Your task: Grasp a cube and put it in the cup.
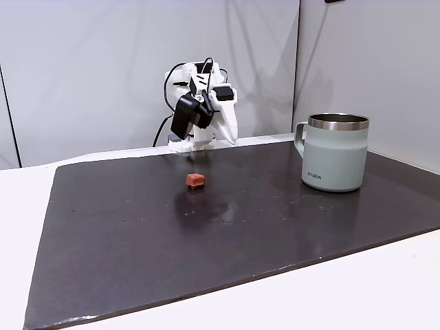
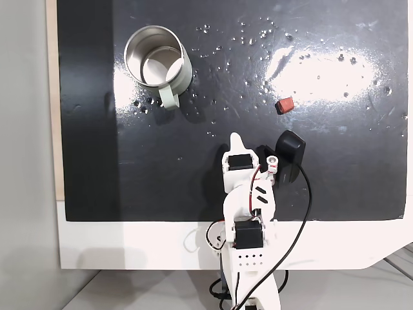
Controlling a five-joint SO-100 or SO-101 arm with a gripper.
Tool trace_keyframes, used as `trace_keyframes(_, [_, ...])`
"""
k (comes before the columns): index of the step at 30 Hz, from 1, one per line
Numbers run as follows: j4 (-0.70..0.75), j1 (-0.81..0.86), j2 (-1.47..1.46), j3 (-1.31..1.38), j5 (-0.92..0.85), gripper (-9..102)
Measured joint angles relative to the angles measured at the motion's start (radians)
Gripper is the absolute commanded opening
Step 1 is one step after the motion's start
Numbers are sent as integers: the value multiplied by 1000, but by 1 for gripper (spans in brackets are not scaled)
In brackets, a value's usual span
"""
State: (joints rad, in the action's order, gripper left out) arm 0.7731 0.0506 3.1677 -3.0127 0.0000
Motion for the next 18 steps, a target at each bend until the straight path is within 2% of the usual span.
trace_keyframes(6, [43,32,-28,132,-8,0])
trace_keyframes(13, [130,100,-331,479,12,0])
trace_keyframes(18, [224,118,-460,666,-55,0])
